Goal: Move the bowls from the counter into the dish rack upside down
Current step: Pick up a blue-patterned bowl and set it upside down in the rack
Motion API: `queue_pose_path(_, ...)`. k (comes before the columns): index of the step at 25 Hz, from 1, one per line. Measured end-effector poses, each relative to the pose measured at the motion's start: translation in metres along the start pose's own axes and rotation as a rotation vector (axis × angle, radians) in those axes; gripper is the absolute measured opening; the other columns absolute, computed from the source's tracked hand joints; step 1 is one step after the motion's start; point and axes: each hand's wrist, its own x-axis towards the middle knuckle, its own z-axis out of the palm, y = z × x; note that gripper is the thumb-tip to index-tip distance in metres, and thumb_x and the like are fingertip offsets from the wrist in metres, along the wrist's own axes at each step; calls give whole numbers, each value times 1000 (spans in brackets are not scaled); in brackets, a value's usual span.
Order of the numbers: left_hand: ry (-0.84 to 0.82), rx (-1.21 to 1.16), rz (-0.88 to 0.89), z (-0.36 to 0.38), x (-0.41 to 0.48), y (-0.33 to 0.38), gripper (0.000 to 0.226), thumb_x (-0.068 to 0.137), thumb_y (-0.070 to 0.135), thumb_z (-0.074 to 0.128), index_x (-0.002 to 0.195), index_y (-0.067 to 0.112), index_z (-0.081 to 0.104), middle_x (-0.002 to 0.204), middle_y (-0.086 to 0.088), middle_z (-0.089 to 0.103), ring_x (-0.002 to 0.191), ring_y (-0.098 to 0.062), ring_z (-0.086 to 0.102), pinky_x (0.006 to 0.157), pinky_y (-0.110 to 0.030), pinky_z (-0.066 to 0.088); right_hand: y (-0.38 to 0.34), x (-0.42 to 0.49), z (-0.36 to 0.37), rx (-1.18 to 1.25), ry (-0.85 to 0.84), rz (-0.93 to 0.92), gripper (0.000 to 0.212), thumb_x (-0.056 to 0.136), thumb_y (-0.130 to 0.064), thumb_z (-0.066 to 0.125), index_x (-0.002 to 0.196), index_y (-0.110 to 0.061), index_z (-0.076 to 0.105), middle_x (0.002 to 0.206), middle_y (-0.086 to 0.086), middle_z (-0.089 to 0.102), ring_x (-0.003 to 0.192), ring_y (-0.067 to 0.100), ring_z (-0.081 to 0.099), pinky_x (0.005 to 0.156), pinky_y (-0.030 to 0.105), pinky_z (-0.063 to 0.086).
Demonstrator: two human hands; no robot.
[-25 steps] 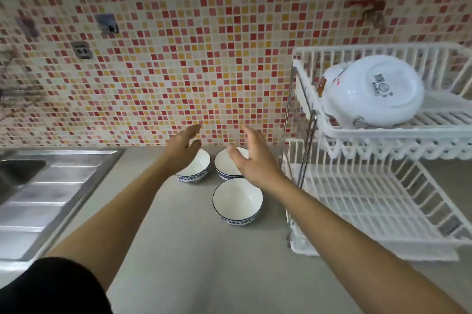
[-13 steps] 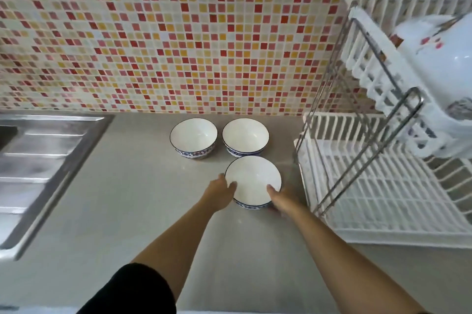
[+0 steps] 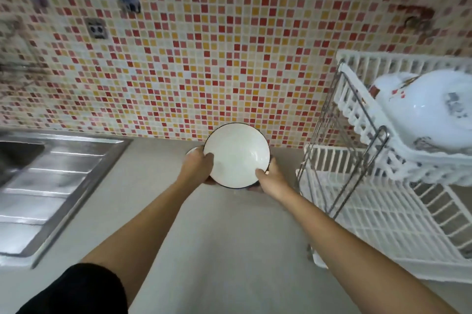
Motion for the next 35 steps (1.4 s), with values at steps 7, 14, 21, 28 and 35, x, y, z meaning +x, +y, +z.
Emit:
queue_pose_path(7, 264, -138, 494, -42, -56, 100, 18, 87, 12, 35, 84, 16, 52, 75, -9, 56, 64, -25, 55, 48, -42, 49, -126, -64, -67, 92, -32, -296, 48, 88, 0, 48, 112, -32, 21, 120, -3, 44, 104, 23, 51, 60, 33, 60)
queue_pose_path(14, 319, -228, 762, 7, -111, 194, 32, 91, 7, 38, 62, 21, 39, 58, 1, 36, 51, -12, 32, 37, -15, 28, -175, -119, -194, 27, -105, -439, 50, 92, -3, 47, 121, -40, 32, 110, -7, 55, 96, 20, 60, 63, 34, 61)
queue_pose_path(21, -98, -342, 864, 92, -141, 298, 60, 79, 77, 9, 107, 49, 54, 125, 2, 60, 112, -16, 60, 98, -50, 47, -167, -128, -348, -269, 100, -708, 59, 87, 6, 43, 128, -36, 35, 113, 1, 59, 88, 17, 62, 59, 35, 61)
queue_pose_path(28, -391, 318, 983, 173, -139, 378, 76, 72, 74, 36, 138, 38, 31, 135, 10, 50, 116, -11, 55, 101, -40, 46, -129, -105, -460, -900, 370, -1152, 72, 81, -6, 57, 138, -31, 22, 125, 9, 58, 89, 26, 62, 70, 26, 42)
queue_pose_path(35, -383, 263, 934, 234, -121, 406, 70, 63, 53, 76, 113, 20, 41, 104, 4, 63, 91, -12, 68, 74, -33, 61, -112, -52, -526, -1006, 248, -1107, 88, 78, -15, 69, 135, -50, 11, 150, -1, 28, 111, 24, 56, 88, 44, 53)
